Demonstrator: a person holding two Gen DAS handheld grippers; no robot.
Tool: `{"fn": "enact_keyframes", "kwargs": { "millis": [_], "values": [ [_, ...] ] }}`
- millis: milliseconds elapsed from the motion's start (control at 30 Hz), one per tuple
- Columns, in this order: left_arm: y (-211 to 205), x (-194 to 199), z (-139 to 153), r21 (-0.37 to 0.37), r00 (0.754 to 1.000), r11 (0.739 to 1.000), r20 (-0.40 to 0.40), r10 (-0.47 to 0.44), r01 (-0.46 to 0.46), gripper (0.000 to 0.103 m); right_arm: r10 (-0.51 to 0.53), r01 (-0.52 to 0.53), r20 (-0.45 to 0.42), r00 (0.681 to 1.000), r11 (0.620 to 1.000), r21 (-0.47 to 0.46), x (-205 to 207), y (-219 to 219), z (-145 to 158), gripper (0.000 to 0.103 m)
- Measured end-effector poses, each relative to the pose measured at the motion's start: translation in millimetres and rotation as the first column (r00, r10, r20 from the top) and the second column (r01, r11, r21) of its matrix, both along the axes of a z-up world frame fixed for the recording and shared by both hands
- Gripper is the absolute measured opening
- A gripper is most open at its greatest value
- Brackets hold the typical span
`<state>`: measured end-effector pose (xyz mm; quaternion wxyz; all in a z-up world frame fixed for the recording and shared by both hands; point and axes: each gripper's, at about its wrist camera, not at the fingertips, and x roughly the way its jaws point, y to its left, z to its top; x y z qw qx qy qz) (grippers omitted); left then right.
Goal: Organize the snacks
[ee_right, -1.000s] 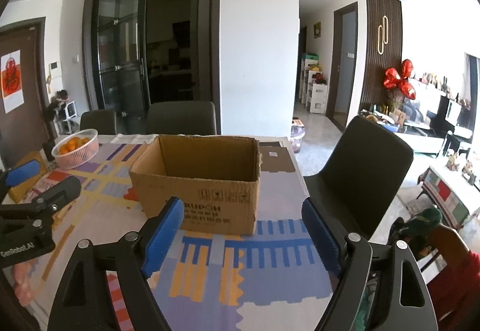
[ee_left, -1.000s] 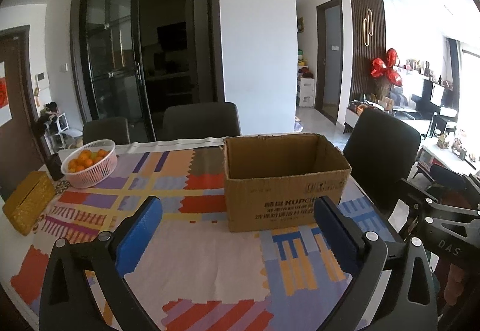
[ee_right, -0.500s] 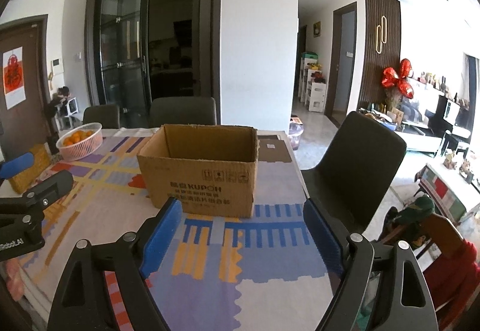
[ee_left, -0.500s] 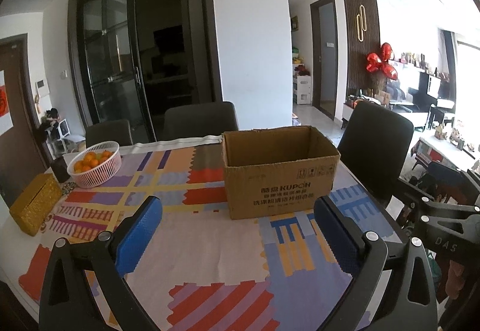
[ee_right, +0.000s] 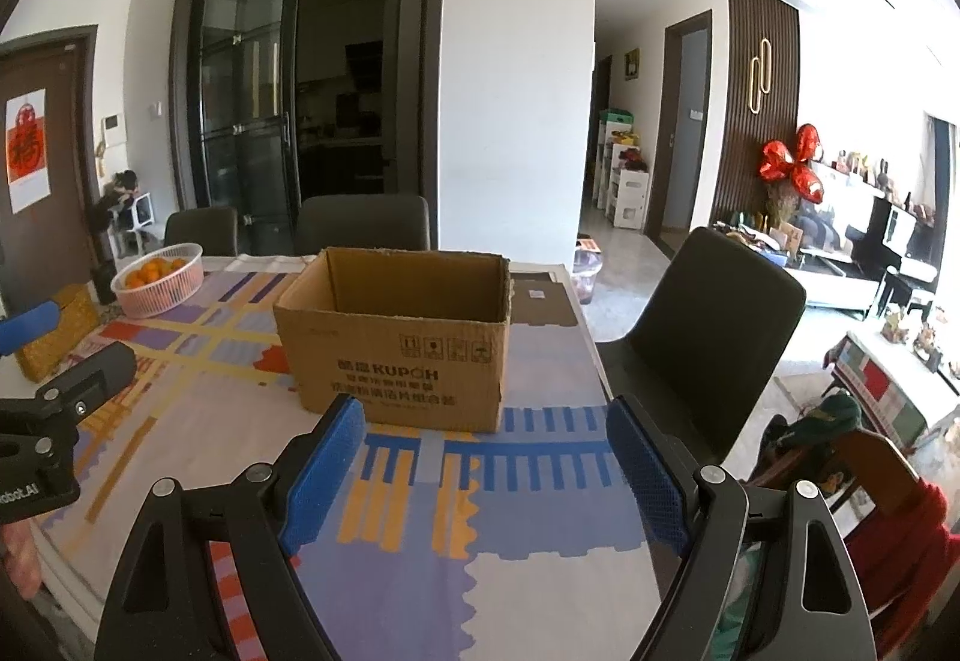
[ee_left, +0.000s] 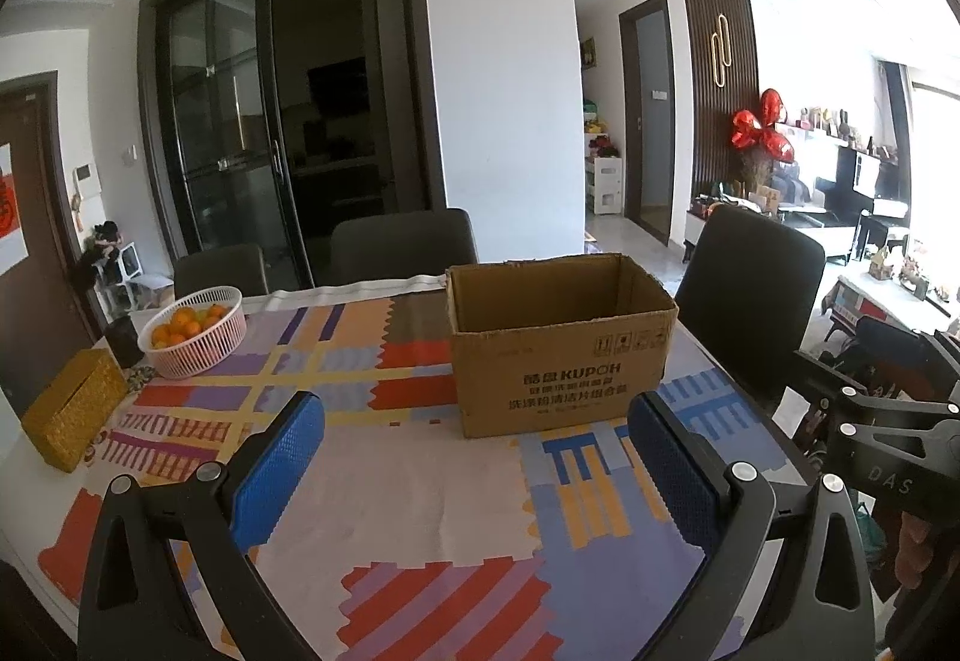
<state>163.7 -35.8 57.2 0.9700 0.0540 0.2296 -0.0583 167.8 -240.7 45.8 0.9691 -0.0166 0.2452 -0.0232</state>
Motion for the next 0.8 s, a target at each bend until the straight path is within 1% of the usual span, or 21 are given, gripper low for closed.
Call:
{"fn": "enact_keyframes", "kwargs": {
  "millis": [800],
  "values": [
    [4.0, -0.7, -0.8, -0.017, 1.0, 1.0, -0.006, -0.001, 0.001, 0.103, 0.012, -0.012, -0.002, 1.0, 1.0, 0.006, 0.3, 2.8, 1.8, 0.084]
  ]
}}
